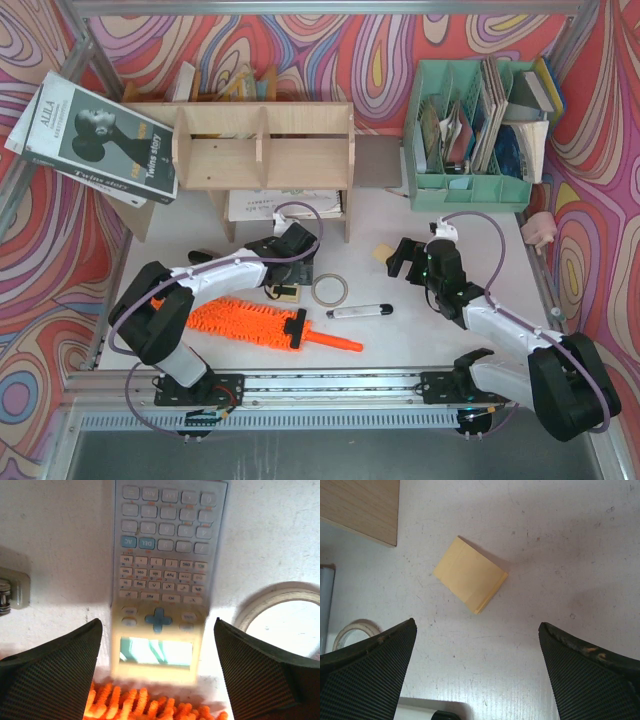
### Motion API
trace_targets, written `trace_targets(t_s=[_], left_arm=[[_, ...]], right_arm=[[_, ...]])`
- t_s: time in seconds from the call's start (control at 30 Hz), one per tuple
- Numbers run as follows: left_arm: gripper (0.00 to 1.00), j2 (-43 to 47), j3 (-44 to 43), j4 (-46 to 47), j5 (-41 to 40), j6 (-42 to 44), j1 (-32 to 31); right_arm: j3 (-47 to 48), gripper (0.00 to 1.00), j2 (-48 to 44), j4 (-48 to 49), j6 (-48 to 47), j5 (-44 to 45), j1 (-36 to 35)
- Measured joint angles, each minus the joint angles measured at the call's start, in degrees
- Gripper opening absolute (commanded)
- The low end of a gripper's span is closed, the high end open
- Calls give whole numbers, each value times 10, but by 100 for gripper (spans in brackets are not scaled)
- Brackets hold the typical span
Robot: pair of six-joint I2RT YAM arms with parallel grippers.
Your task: Dust the bookshelf with a duster
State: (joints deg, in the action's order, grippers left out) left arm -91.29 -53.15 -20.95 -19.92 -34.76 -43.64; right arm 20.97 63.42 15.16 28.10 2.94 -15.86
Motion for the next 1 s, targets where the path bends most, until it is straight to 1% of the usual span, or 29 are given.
trace_targets(t_s=[0.03,0.1,0.17,0.27,0.37,0.47,0.6,0.7,0.73,0.83,0.9,1.0], left_arm=[[97,0,-1,-1,-1,0,-2],[98,2,-6,-5,-1,-1,-8],[98,13,-8,-10,-1,-2,-14],[98,52,-7,-24,-4,-3,-20],[98,120,6,-29,-16,-9,-21],[98,210,43,-35,-43,-21,-21],[98,320,103,-65,-105,-54,-21],[98,397,139,-107,-159,-80,-21],[98,422,147,-122,-178,-90,-21],[98,480,160,-157,-227,-114,-21],[98,514,168,-174,-256,-125,-20],[98,559,182,-189,-295,-135,-20]], right_arm=[[0,95,-1,0,0,-1,0],[0,95,-5,0,-3,-5,-2],[-1,98,-16,0,-9,-7,-13],[-1,99,-35,0,-20,-9,-51],[10,99,-46,-14,-28,-6,-97],[48,99,-44,-51,-26,8,-150],[96,99,-37,-79,-3,31,-246],[126,99,-11,-105,34,65,-343],[142,99,7,-121,51,82,-381],[205,99,67,-179,104,126,-459],[260,99,111,-216,145,152,-495],[318,99,161,-251,198,177,-525]])
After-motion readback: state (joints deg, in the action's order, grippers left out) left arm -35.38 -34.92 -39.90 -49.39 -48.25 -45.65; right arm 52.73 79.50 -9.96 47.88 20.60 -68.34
